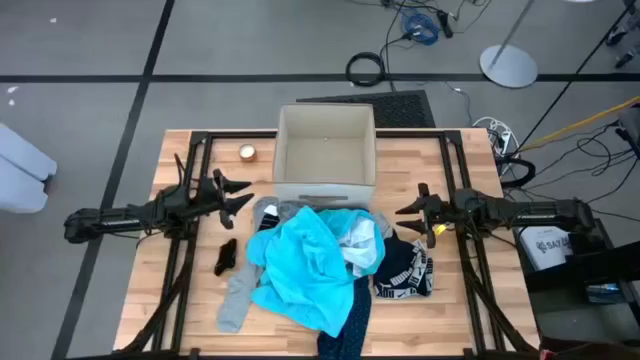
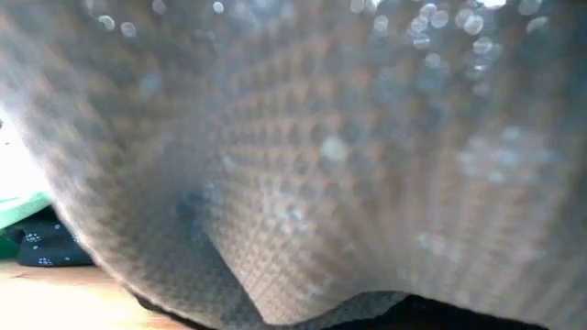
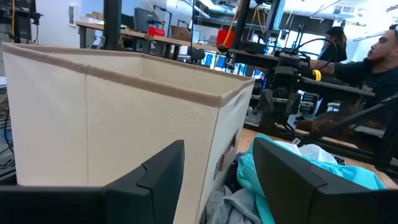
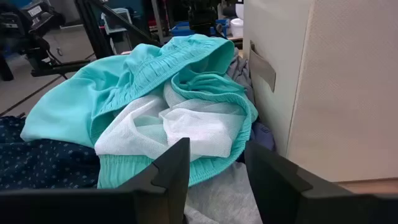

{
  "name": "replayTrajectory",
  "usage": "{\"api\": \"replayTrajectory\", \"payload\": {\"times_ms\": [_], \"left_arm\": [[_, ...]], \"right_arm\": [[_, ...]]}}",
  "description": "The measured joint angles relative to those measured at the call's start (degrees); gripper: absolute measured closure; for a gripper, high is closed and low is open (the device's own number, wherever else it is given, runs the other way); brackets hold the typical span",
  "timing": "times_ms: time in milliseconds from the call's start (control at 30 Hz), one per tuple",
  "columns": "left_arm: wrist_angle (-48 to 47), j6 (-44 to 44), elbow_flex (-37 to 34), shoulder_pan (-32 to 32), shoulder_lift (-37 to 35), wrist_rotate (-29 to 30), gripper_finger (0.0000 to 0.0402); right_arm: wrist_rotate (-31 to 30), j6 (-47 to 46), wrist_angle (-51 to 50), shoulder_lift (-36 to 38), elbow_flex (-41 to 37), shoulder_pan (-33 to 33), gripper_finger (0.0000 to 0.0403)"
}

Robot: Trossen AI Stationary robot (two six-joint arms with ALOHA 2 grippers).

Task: Sort clothes

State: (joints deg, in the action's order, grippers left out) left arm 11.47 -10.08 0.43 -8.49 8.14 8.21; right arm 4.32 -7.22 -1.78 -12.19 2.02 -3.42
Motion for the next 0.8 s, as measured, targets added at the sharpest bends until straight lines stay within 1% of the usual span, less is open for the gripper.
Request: {"api": "replayTrajectory", "payload": {"times_ms": [800], "left_arm": [[0.0, 0.0, 0.0, 0.0, 0.0, 0.0, 0.0201]], "right_arm": [[0.0, 0.0, 0.0, 0.0, 0.0, 0.0, 0.026]]}}
